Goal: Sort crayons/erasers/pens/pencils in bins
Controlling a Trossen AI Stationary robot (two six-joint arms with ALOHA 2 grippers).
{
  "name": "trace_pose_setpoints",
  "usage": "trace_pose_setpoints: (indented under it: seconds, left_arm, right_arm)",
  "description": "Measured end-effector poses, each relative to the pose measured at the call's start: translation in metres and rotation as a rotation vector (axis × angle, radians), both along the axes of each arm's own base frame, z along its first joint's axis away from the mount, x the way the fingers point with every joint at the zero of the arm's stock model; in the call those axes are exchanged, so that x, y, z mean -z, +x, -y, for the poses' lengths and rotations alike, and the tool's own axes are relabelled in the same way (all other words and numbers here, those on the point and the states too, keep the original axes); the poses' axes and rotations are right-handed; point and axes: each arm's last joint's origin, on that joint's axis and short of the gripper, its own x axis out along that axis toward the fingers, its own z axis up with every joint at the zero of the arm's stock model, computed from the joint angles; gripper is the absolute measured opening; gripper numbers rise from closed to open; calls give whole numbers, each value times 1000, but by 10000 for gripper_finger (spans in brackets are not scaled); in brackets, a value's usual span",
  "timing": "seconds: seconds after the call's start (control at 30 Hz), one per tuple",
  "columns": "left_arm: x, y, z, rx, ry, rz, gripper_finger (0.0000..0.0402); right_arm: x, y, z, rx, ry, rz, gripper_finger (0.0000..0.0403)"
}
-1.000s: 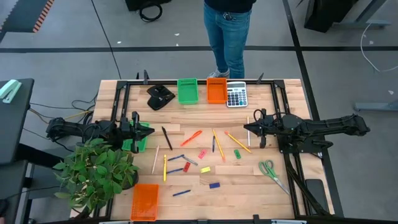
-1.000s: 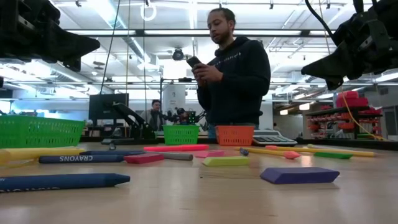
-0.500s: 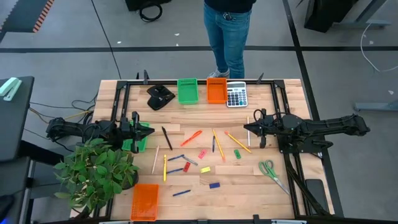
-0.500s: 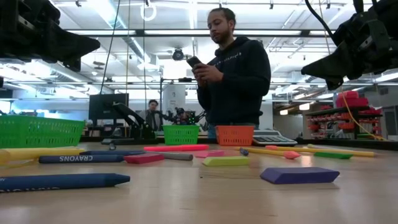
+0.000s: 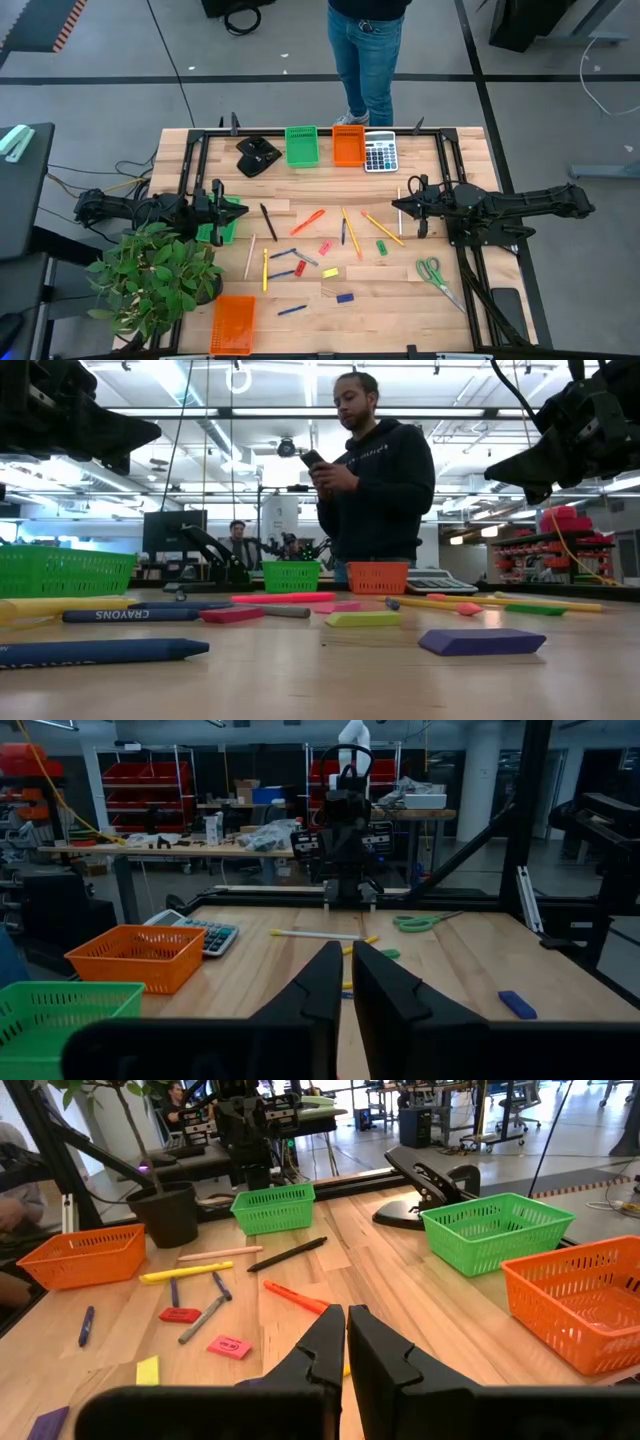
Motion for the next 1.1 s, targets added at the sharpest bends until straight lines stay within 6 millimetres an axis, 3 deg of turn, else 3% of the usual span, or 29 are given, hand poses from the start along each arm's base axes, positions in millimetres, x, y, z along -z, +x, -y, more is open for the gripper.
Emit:
trace_pose_setpoints:
  seconds: [1.1]
  left_arm:
    - [0,0,0,-1,0,0,36]
  right_arm:
    - [0,0,0,0,0,0,23]
